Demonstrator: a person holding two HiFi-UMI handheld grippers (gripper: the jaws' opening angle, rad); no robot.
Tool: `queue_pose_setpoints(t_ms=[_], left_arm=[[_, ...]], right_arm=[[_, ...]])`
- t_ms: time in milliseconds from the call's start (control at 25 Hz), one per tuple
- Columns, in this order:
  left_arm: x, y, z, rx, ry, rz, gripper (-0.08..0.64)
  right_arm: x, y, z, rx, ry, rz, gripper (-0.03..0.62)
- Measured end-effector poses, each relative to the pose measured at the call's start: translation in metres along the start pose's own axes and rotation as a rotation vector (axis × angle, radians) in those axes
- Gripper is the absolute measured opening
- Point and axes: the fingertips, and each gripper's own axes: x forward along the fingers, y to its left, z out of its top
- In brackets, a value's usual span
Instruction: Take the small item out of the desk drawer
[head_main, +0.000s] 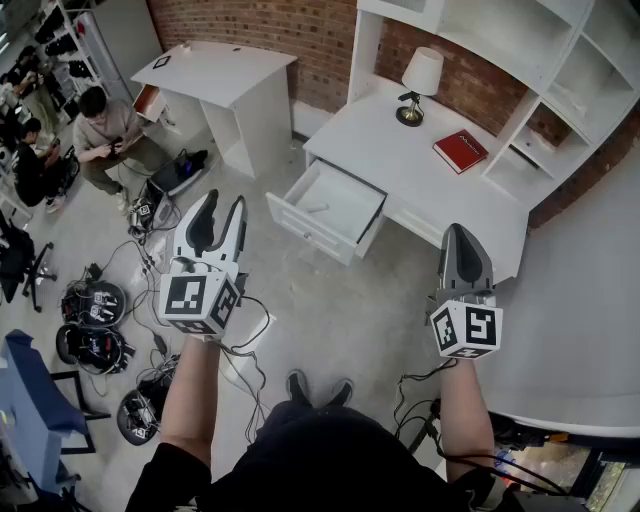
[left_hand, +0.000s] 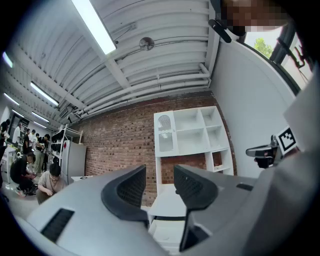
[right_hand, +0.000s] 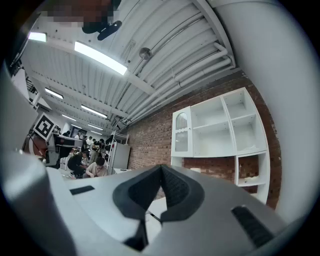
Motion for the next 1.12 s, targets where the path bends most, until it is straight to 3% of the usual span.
queue_pose_setpoints(t_ms=[600, 1120], left_arm=[[-0.015, 0.039, 0.003, -0.018, -0.011, 0.0, 0.172], [-0.041, 0.097, 0.007, -0.039, -0.057, -0.017, 0.172]], right_arm=[[0.008, 0.029, 0.017, 0.012, -0.032, -0.013, 0.003], [0.016, 0.077, 0.031, 0.006, -0.033, -0.053, 0.068]])
